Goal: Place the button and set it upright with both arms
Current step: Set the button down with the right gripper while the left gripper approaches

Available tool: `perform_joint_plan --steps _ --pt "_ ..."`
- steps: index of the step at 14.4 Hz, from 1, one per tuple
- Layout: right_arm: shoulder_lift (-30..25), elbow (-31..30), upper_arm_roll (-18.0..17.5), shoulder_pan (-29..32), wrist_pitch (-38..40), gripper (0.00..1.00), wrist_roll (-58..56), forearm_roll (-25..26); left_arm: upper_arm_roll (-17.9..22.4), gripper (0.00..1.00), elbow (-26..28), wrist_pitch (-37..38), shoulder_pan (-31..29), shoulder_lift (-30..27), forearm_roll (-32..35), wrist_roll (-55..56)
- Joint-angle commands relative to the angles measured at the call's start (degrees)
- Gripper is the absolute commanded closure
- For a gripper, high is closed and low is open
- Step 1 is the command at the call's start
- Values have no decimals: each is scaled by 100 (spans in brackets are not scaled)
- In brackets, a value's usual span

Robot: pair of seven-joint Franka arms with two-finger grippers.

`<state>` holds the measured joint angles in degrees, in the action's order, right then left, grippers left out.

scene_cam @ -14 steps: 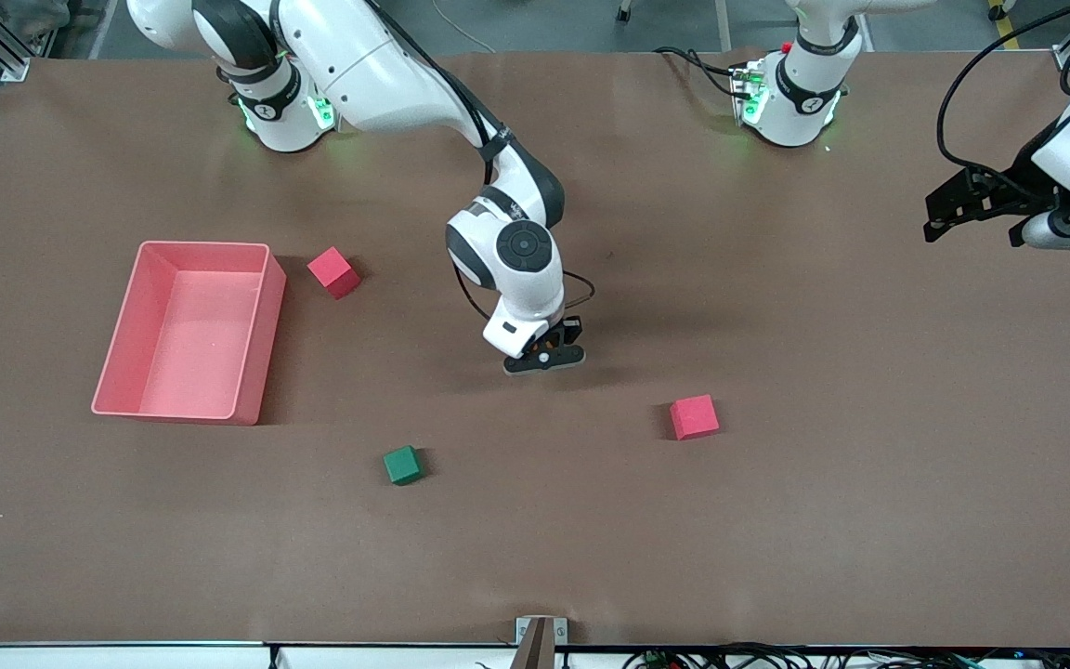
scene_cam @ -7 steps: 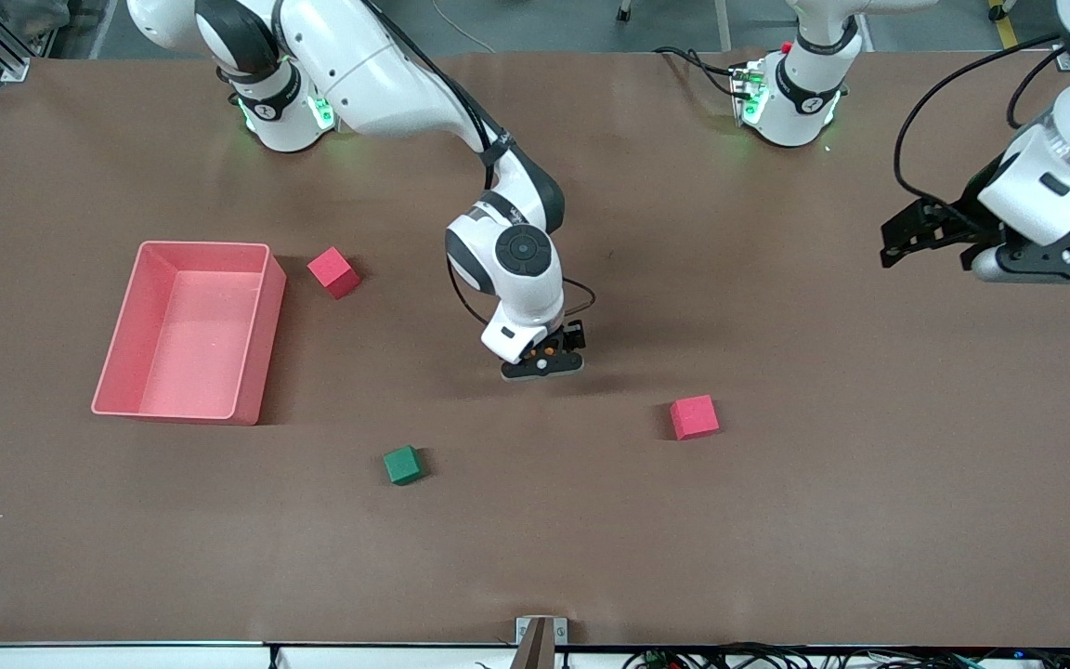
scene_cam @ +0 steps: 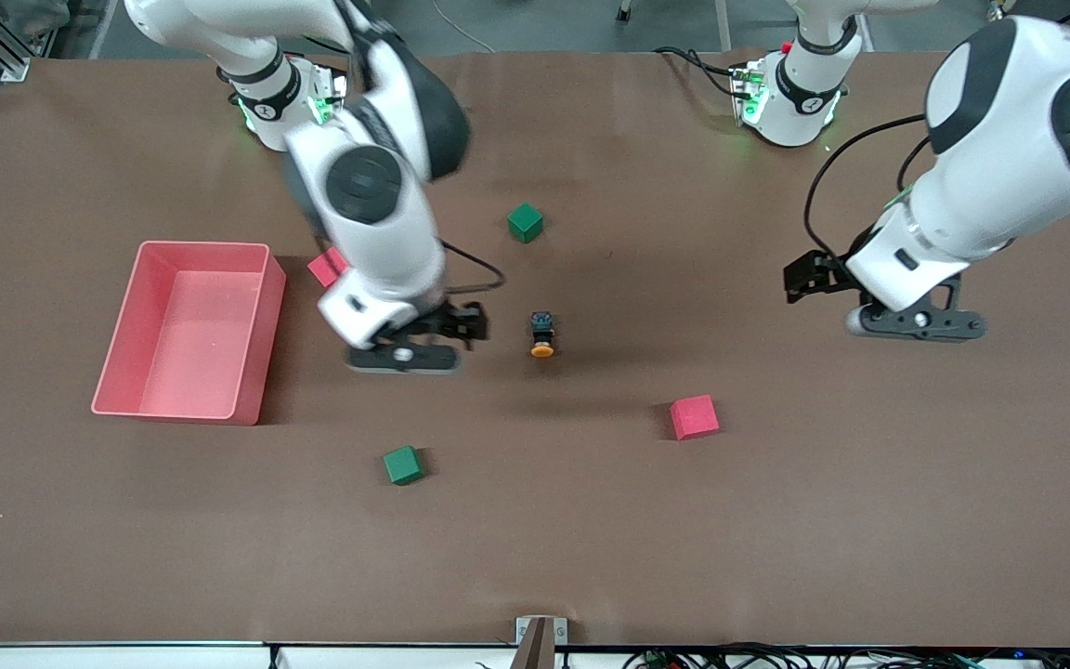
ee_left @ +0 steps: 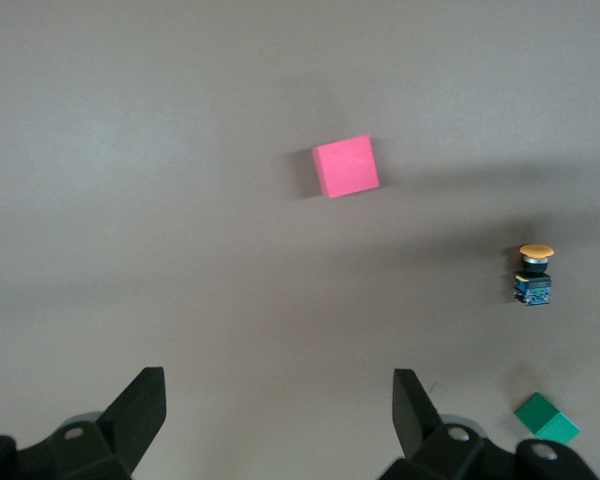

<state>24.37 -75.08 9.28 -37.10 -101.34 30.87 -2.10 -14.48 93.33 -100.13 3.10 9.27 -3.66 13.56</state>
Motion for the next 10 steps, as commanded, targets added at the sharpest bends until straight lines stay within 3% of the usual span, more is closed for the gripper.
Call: perform_joint_plan --steps 1,5,10 --pt "-817 -385 -58 465 638 0 -292 69 -186 0 -7 -304 356 355 180 698" --pt "-1732 -638 -23 1378 1449 0 -1485 78 -187 0 -16 -980 1305 1058 769 2015" --pt "-2533 -1342 -31 2495 1424 0 -2619 263 -187 0 -104 -2008 2229 1920 1368 3406"
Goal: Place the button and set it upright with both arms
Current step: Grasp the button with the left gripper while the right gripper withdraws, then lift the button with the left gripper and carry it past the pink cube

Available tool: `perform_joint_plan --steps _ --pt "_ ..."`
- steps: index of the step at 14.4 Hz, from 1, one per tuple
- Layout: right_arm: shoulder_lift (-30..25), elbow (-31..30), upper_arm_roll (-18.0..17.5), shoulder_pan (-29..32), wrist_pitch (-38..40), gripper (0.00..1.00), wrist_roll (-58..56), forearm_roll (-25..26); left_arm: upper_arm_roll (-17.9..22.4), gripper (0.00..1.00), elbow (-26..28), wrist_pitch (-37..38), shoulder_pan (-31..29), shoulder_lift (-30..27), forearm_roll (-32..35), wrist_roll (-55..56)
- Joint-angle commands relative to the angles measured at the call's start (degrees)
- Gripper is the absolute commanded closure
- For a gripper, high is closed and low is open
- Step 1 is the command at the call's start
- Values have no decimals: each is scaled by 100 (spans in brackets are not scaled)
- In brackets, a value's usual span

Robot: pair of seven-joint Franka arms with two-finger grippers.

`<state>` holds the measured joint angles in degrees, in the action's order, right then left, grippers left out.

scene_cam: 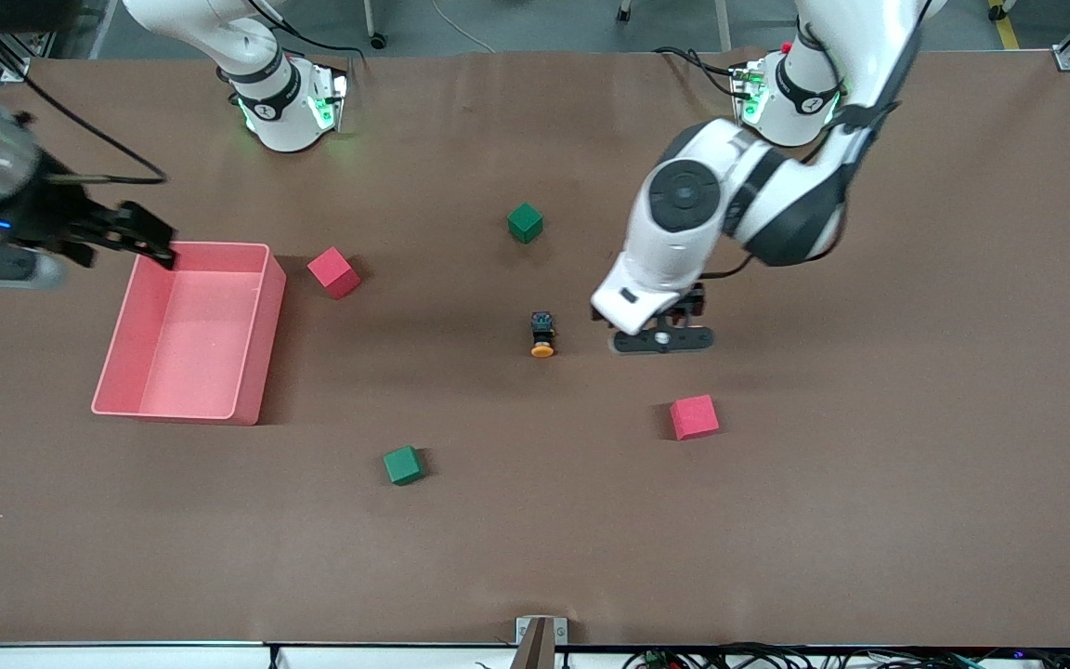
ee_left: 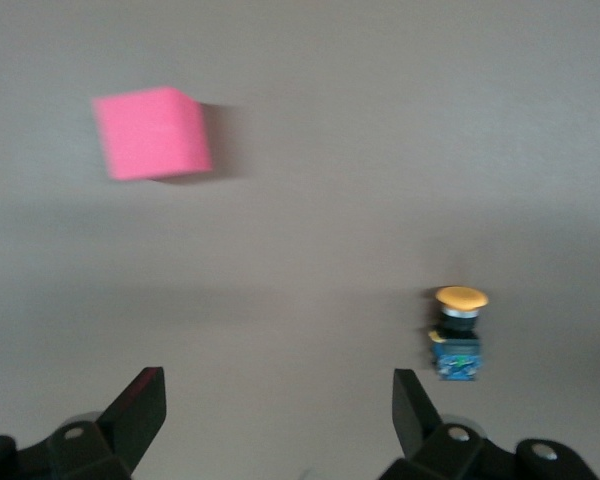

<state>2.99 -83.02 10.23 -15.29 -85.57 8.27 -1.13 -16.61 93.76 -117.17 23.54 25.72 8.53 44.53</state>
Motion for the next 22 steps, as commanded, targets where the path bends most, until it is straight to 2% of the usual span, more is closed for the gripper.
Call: perform_joint_plan --steps 1,4,6,11,15,20,22 --pt "-466 -610 -126 464 -153 0 -526 166 17 0 -182 -524 213 397 149 380" --pt "-651 -786 -126 851 -180 0 -984 166 52 0 -568 -728 659 1012 158 881" --pt "-695 -786 -117 905 -171 0 -1011 166 96 0 -753 -772 854 1381 175 978" --pt "-739 -777 -126 1045 -153 0 -1073 175 96 0 -798 -1588 1013 1883 210 1330" --pt "-730 -768 -126 1037 -223 0 -1073 166 131 0 -798 -1730 1092 2112 806 1365" --pt "-704 -777 -135 1037 -373 0 -1073 175 140 0 -798 -1739 1197 2297 966 1391" --pt "-695 -777 -135 1028 -391 0 -1073 184 140 3 -798 -1739 1206 2332 975 1391"
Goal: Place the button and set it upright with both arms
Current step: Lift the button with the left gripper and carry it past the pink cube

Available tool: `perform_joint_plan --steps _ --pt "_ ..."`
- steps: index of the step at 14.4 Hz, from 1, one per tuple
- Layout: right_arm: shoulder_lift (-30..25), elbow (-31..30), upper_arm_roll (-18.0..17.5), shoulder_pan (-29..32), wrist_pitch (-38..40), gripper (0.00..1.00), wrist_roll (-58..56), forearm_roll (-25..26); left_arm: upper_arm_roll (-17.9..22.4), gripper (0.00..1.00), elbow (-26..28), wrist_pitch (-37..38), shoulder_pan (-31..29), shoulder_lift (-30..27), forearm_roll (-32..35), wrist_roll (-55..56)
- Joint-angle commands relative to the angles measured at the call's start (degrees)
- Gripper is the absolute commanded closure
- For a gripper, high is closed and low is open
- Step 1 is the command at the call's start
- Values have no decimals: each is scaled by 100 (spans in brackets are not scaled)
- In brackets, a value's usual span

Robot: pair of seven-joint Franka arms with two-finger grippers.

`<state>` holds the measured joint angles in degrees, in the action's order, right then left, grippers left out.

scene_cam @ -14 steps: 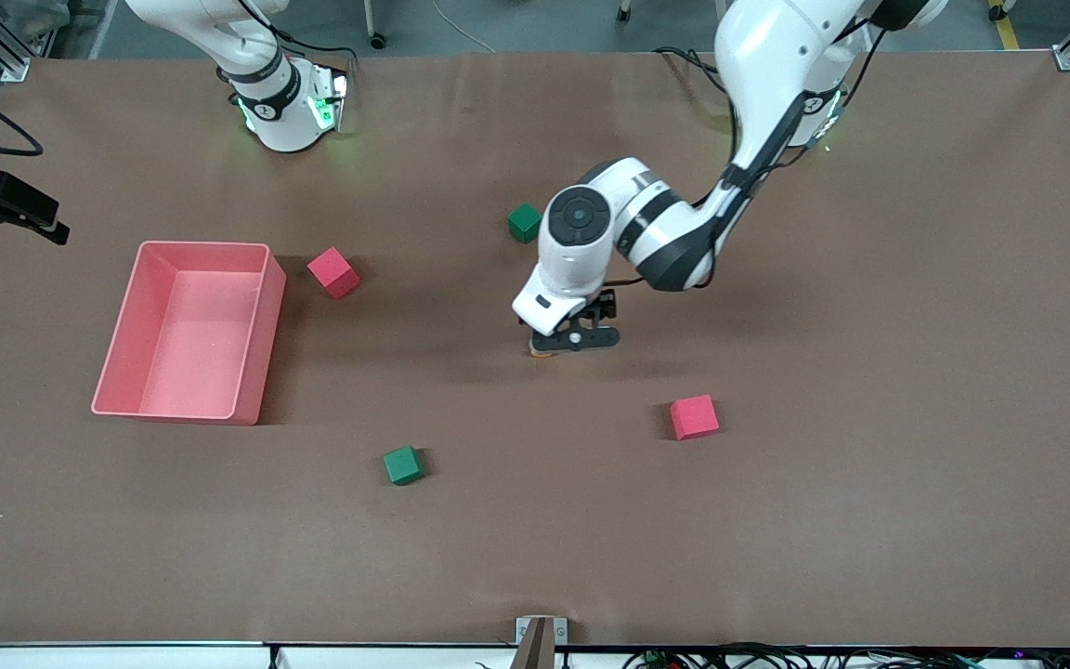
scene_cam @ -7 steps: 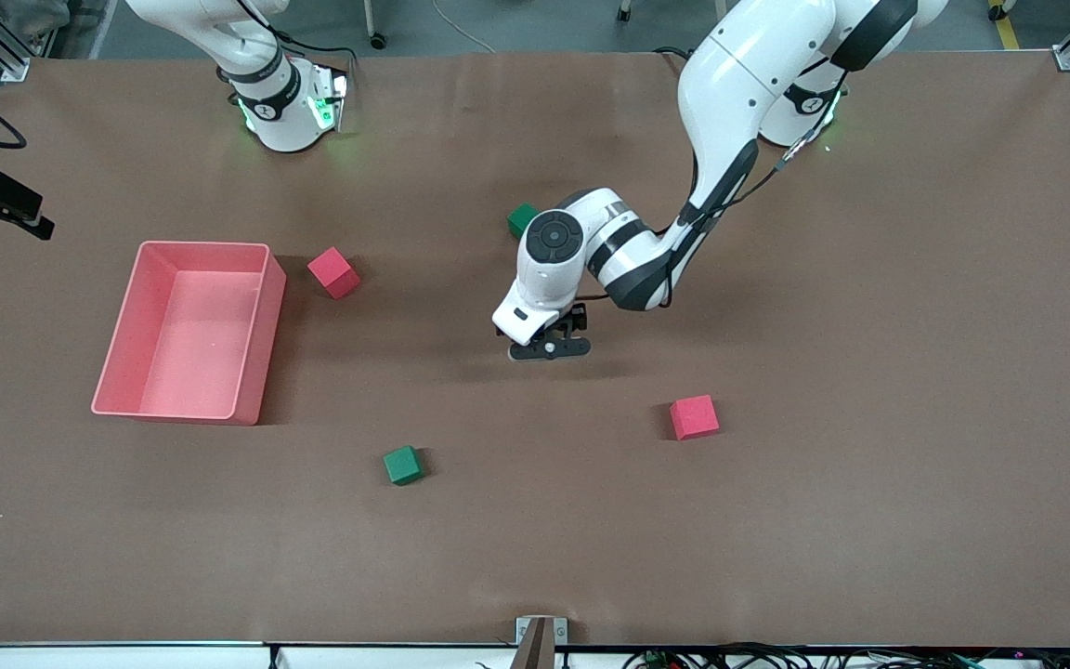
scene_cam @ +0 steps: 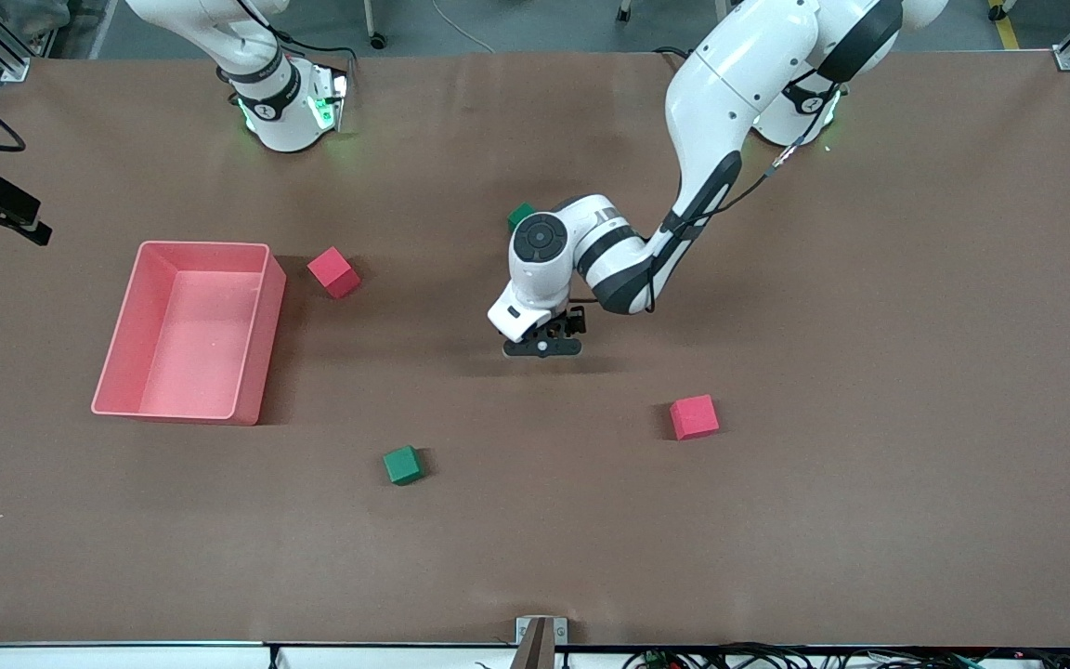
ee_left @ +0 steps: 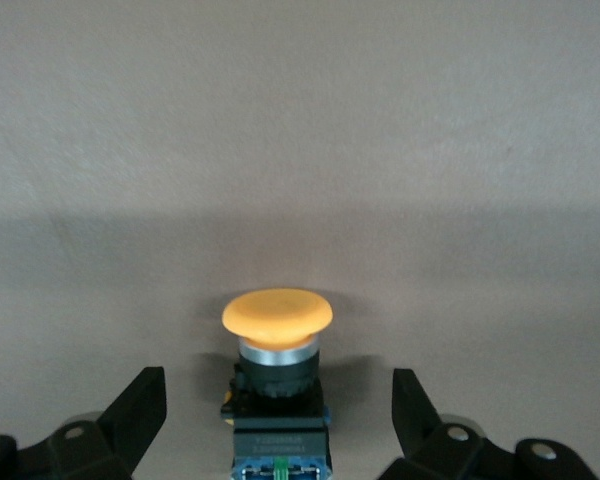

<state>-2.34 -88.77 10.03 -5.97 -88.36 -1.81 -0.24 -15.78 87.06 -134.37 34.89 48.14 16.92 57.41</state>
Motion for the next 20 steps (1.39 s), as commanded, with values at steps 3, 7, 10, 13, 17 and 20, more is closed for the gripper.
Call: perform_joint_plan --steps 3,7,10,13,17,20 --pt "-144 -202 -115 105 -111 0 -65 95 57 15 -128 -28 71 117 154 104" --pt "-144 -193 -115 79 -111 0 -65 112 57 28 -136 -19 53 126 163 95" --pt "-118 -193 -150 52 -137 0 -65 130 136 50 -136 -19 71 126 154 95" --pt "-109 -202 -159 0 -252 0 -65 139 154 84 -136 -19 71 117 154 113" --pt "-118 -202 -167 -97 -199 0 -56 104 189 100 -136 42 27 47 145 279" --pt "-127 -193 -168 -203 -208 0 -56 95 304 100 -136 558 -26 -190 145 586"
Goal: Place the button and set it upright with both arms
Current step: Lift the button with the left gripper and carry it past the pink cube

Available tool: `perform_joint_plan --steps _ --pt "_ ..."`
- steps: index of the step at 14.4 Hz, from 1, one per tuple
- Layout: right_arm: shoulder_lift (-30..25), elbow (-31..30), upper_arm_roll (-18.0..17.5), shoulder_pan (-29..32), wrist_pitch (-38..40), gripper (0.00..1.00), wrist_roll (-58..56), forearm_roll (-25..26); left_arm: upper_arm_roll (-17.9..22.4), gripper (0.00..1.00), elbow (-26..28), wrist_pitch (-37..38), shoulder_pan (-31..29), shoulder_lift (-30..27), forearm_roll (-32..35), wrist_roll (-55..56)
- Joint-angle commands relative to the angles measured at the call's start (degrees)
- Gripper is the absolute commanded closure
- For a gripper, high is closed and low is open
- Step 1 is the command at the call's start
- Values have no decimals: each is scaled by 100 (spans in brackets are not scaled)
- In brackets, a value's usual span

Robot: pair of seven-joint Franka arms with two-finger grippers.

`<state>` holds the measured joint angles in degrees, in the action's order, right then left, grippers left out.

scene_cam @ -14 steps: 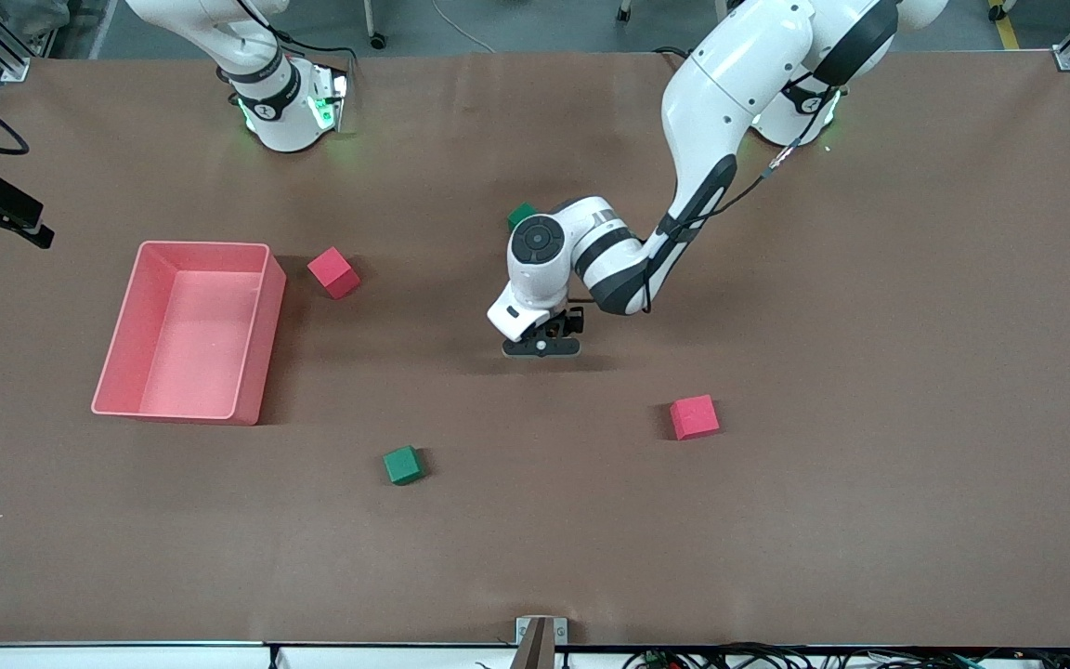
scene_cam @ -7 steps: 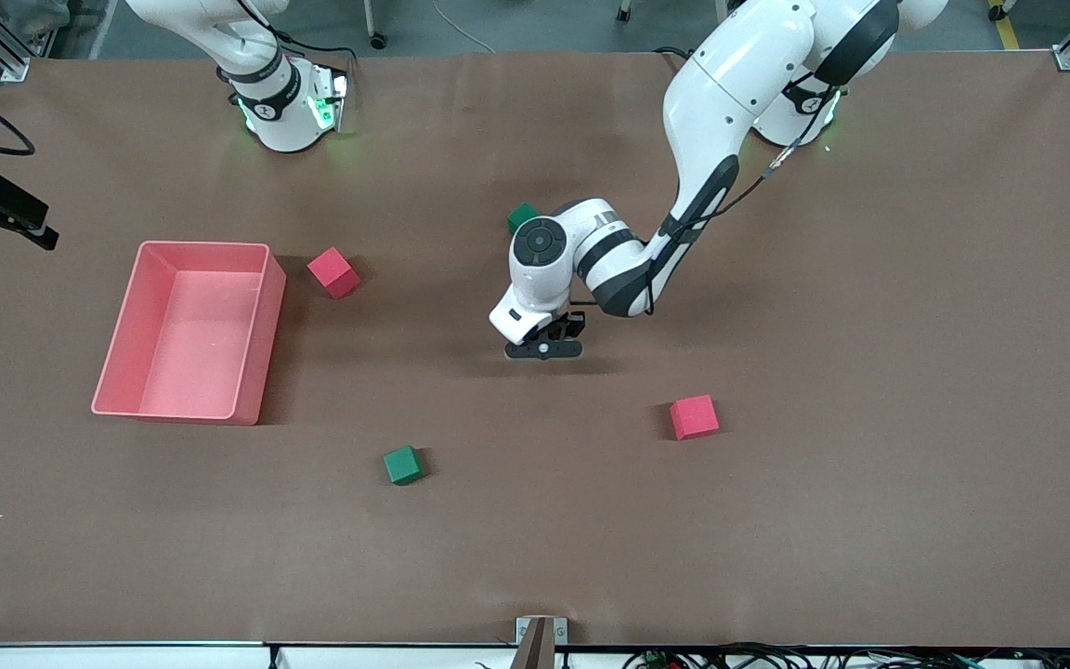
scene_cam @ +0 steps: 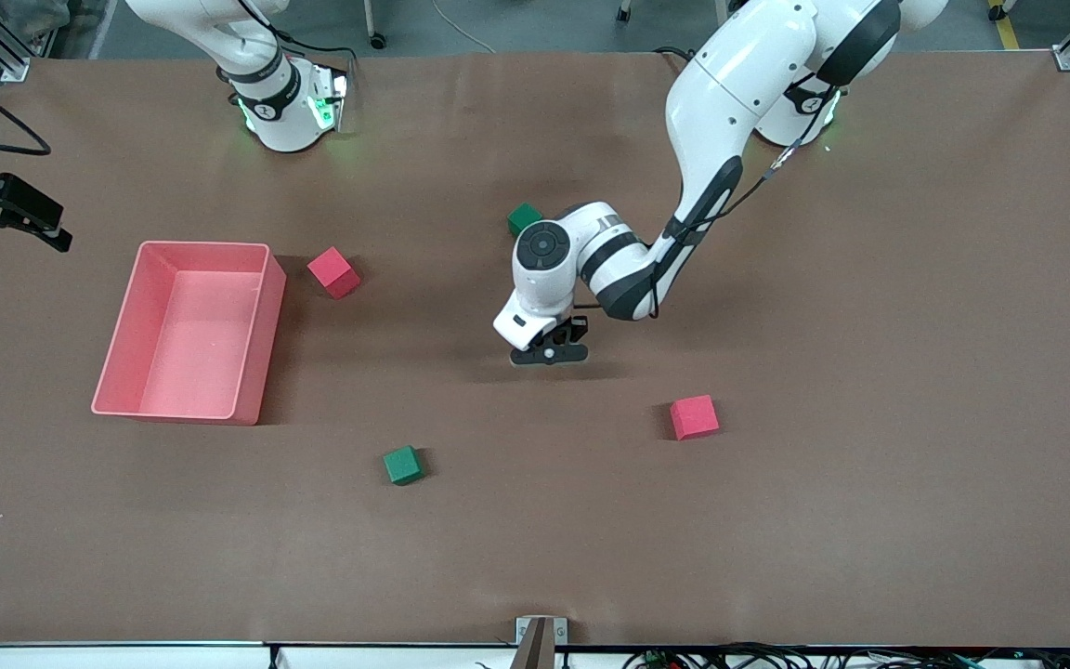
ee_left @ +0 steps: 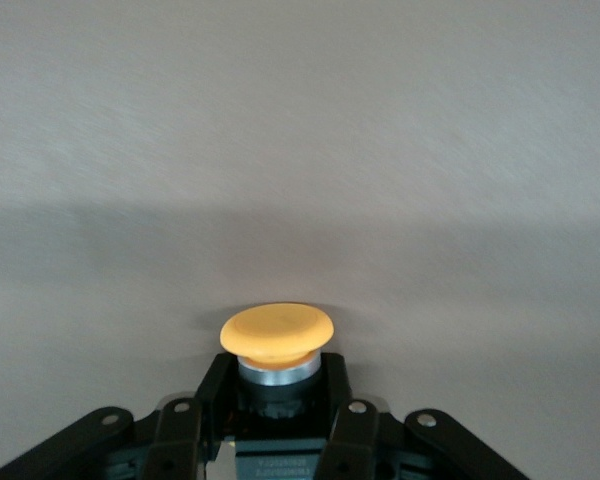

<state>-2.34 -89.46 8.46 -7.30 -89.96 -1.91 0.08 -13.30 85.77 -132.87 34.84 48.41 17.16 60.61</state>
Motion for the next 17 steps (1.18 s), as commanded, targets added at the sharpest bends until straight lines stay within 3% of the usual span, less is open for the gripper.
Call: perform_joint_plan --steps 1,7,11,17 --pt "-118 -124 -11 -61 -48 0 -46 62 65 100 -8 655 -55 -322 120 433" --pt "-109 -62 -11 -60 -83 0 -46 19 38 100 89 1965 -757 -1271 77 856" --pt "-109 -62 -11 -323 -100 0 -38 18 21 100 352 2440 -1311 -1702 76 1101" --pt "-74 -71 -11 -491 -92 0 -2 18 47 100 1230 2846 -2488 -2546 400 1137"
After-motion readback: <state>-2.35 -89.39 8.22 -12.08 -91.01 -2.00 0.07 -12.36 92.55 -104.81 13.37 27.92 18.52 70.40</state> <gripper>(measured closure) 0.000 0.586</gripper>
